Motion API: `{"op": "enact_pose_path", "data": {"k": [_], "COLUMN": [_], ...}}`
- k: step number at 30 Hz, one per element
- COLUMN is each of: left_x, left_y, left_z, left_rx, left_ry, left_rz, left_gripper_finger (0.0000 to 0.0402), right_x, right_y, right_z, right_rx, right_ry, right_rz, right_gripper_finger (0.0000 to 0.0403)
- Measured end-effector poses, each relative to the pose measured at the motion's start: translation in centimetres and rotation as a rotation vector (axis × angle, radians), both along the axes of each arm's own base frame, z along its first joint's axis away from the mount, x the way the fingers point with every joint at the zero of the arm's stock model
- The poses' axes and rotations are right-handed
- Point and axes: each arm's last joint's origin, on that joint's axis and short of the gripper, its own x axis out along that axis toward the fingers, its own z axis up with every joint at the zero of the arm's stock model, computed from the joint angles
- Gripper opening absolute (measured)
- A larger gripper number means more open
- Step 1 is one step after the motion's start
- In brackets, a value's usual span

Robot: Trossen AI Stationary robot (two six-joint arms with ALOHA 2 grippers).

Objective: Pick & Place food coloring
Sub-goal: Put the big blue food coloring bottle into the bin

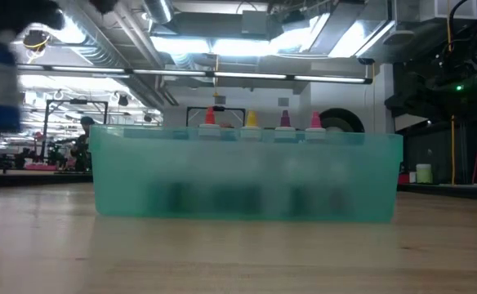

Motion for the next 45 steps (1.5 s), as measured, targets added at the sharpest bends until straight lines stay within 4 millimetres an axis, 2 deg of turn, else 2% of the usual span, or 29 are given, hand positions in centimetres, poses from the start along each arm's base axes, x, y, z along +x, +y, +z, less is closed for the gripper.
{"op": "enact_pose_path", "data": {"k": [9, 14, 19, 22, 31, 45], "left_x": [3.2, 5.6, 8.3, 9.6, 12.6, 14.5], "left_y": [4.6, 6.4, 7.5, 8.1, 9.2, 9.9], "left_z": [3.1, 3.9, 3.8, 3.3, -0.2, -4.4], "left_rx": [0.02, 0.036, 0.04, 0.05, 0.06, 0.042], "left_ry": [-0.028, -0.044, -0.072, -0.067, -0.054, -0.007], "left_rz": [-0.038, -0.069, -0.105, -0.117, -0.162, -0.21], "left_gripper_finger": [0.0115, 0.0119, 0.0116, 0.0118, 0.0117, 0.012], "right_x": [0.0, 0.0, 0.0, 0.0, 0.0, 0.0], "right_y": [0.0, 0.0, 0.0, 0.0, 0.0, 0.0], "right_z": [0.0, 0.0, 0.0, 0.0, 0.0, 0.0], "right_rx": [0.0, 0.0, 0.0, 0.0, 0.0, 0.0], "right_ry": [0.0, 0.0, 0.0, 0.0, 0.0, 0.0], "right_rz": [0.0, 0.0, 0.0, 0.0, 0.0, 0.0], "right_gripper_finger": [0.0384, 0.0384, 0.0384, 0.0384, 0.0384, 0.0384]}}
